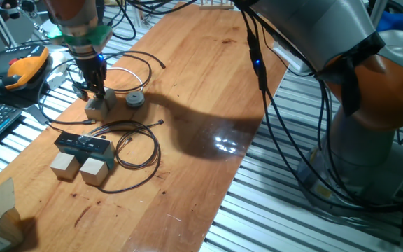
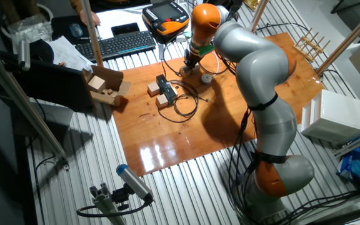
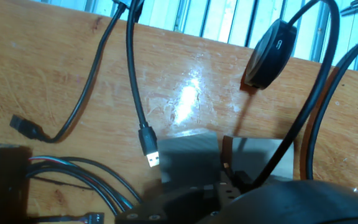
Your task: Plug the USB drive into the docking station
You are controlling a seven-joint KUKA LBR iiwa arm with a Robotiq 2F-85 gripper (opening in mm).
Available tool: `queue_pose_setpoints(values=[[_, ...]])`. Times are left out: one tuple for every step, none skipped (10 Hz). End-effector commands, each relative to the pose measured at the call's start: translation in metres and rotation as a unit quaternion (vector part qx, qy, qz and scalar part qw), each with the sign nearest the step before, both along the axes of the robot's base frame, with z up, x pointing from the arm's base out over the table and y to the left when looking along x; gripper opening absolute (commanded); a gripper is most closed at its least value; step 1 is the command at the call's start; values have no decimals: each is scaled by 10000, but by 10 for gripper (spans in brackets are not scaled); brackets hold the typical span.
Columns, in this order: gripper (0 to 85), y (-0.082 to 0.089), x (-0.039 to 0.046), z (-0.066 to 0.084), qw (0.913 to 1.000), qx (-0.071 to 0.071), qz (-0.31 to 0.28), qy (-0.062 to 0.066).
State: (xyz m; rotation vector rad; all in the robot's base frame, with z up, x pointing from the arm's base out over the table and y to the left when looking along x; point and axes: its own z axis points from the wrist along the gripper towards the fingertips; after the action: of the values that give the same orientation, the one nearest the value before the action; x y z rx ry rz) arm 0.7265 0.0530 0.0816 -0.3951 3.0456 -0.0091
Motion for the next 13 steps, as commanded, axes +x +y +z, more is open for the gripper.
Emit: queue_pose_setpoints(values=[[0, 6, 4, 21, 10000, 1, -7, -2], [0, 24, 5, 76, 9999, 57, -44, 83], [0, 64, 1, 179, 9996, 161, -149, 170], [0, 128, -17, 327, 9991, 242, -261, 236], [0, 198, -34, 435, 9988, 260, -329, 261], [0, 273, -59, 496, 9979, 346, -439, 337], [0, 349, -85, 537, 9976, 357, -493, 324], [0, 432, -121, 579, 9972, 366, -561, 334], [0, 511, -153, 619, 9967, 359, -629, 367], [0, 586, -187, 666, 9961, 344, -705, 399], [0, 662, -225, 711, 9955, 314, -790, 422], [0, 730, -273, 735, 9947, 301, -882, 431], [0, 789, -342, 727, 9940, 312, -966, 419]])
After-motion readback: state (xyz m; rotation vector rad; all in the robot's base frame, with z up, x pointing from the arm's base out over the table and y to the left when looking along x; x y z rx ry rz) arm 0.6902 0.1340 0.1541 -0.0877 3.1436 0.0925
